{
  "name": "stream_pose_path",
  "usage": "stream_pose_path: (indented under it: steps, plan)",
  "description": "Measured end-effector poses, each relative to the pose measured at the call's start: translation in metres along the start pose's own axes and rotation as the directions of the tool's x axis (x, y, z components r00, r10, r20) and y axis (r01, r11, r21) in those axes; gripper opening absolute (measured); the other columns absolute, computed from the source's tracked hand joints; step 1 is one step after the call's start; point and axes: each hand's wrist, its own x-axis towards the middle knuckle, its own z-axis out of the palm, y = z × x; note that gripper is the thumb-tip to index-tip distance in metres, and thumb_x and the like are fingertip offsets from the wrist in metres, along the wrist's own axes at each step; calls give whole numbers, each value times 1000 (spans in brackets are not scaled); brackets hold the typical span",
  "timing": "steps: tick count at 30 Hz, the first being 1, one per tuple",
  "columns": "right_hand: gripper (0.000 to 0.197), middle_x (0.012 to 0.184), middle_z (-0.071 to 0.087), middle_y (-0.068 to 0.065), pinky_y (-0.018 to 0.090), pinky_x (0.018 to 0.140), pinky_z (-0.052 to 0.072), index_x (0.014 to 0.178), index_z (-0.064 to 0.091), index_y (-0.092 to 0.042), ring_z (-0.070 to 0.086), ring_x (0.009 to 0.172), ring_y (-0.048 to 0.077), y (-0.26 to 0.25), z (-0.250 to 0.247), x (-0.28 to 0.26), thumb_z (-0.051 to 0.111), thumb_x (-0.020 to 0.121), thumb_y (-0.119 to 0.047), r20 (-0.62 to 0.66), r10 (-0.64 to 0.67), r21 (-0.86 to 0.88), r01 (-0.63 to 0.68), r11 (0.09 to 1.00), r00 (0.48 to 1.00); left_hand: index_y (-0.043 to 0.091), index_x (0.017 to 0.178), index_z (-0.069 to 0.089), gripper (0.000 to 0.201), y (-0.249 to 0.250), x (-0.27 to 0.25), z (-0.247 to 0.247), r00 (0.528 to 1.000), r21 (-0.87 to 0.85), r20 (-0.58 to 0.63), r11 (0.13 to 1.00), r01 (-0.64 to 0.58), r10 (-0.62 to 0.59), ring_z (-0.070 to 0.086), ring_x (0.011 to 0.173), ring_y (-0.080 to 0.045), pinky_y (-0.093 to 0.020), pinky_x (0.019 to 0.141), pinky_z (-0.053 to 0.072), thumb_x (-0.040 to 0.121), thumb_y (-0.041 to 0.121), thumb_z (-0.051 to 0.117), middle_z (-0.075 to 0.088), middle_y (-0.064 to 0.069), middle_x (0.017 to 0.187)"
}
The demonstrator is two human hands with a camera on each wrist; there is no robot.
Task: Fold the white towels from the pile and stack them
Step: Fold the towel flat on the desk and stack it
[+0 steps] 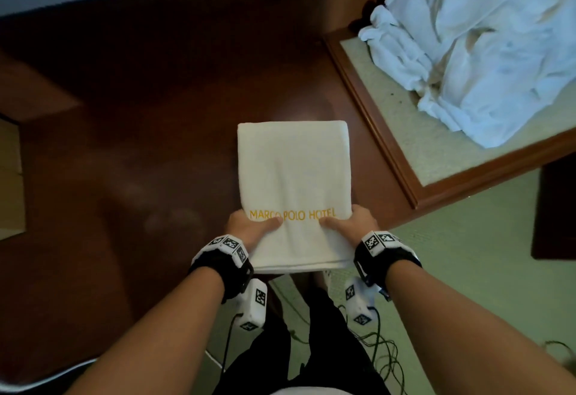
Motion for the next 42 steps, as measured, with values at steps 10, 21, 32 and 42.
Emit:
stream_pose_path:
  steps: [10, 21, 32, 42]
  plan:
    - [29, 96, 66, 4, 32, 74, 48, 96, 59, -15, 64, 91, 27, -13, -41, -50, 75, 79, -31, -191, -128, 160, 160, 974, 973, 9, 97, 73, 40, 51, -48, 3, 941, 95, 32, 936, -340, 338, 73, 87, -17, -37, 81, 60, 65, 23, 92, 76, -3, 95]
    - [30, 98, 67, 3, 31, 77, 49, 102, 63, -17, 63, 91, 24, 13, -211, -79, 76, 80, -33, -488, -136, 298, 312, 902, 862, 20, 92, 71, 36, 192, -105, 117, 735, 71, 212, 740, -669, 644, 73, 81, -10, -39, 79, 62, 64, 31, 91, 76, 7, 86]
    - [37, 95, 59, 2, 26, 75, 39, 105, 57, -10, 54, 87, 20, 126, -459, -57, 75, 82, -32, -711, -83, 257, 368, 893, 698, 27, 79, 71, 20, 337, -181, 370, 432, 12, 394, 466, -885, 811, 66, 68, 7, -20, 67, 53, 68, 29, 88, 76, 9, 79]
    - [38, 103, 67, 9, 30, 76, 45, 104, 58, -10, 63, 99, 29, 205, -626, -11, 75, 80, -35, -788, 38, 293, 320, 901, 614, 14, 96, 75, 29, 427, -204, 568, 380, -112, 483, 486, -867, 789, 73, 82, -12, -30, 76, 58, 73, 28, 86, 78, 2, 87]
